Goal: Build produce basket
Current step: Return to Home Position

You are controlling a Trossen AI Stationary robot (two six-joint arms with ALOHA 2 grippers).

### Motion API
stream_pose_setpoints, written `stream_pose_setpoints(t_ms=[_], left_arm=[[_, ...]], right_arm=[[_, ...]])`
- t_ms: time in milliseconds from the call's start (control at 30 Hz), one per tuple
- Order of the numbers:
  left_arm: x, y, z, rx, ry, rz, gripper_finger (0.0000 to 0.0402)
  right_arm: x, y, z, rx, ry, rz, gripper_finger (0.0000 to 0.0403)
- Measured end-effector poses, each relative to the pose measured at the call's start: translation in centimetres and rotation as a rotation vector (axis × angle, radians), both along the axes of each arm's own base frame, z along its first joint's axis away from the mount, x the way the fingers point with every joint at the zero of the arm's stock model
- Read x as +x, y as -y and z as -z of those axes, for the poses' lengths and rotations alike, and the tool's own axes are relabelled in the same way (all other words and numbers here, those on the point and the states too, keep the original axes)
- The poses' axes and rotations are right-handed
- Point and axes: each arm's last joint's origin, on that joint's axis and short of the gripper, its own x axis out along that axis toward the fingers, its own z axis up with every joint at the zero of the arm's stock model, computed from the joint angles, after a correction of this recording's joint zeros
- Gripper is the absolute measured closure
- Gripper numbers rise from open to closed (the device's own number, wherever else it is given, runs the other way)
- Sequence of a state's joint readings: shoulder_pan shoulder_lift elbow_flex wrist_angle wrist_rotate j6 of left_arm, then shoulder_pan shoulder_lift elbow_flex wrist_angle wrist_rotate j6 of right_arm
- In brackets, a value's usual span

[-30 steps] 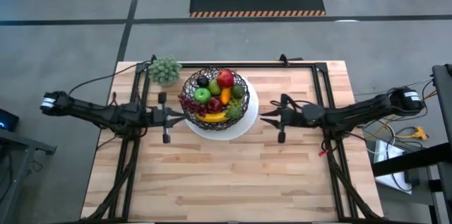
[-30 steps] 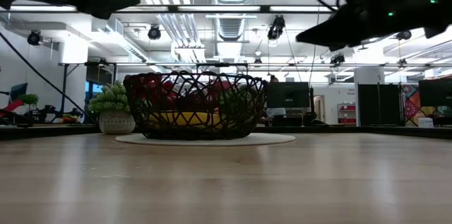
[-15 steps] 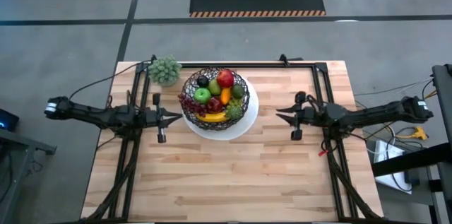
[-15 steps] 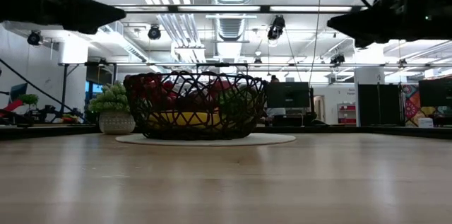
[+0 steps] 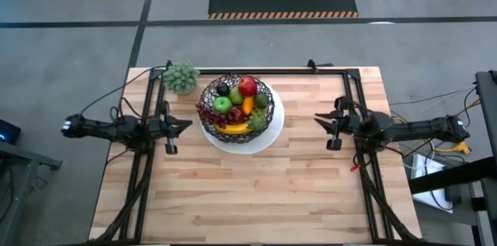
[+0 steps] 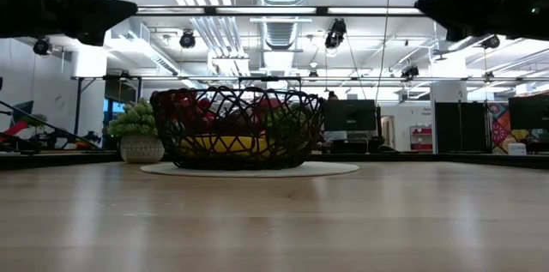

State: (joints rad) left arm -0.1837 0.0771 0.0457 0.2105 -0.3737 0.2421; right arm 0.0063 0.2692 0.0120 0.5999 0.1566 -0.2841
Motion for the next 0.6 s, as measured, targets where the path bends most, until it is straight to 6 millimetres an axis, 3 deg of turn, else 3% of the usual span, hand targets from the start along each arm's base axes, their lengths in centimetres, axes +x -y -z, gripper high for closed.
stream_pose_setpoints(t_ms=[267, 467, 600], left_arm=[[-0.3, 0.0, 0.2, 0.047, 0.039, 0.019, 0.0401], [-0.7, -0.9, -0.5, -0.011, 0.085, -0.291, 0.0401], [-0.9, -1.3, -0.2, -0.048, 0.051, -0.466, 0.0401]], right_arm=[[-1.6, -0.2, -1.5, -0.127, 0.171, -0.028, 0.0349], [-3.3, -0.1, -2.5, -0.188, 0.308, 0.045, 0.0349], [-3.9, 0.3, -3.1, -0.064, 0.392, 0.151, 0.0349]])
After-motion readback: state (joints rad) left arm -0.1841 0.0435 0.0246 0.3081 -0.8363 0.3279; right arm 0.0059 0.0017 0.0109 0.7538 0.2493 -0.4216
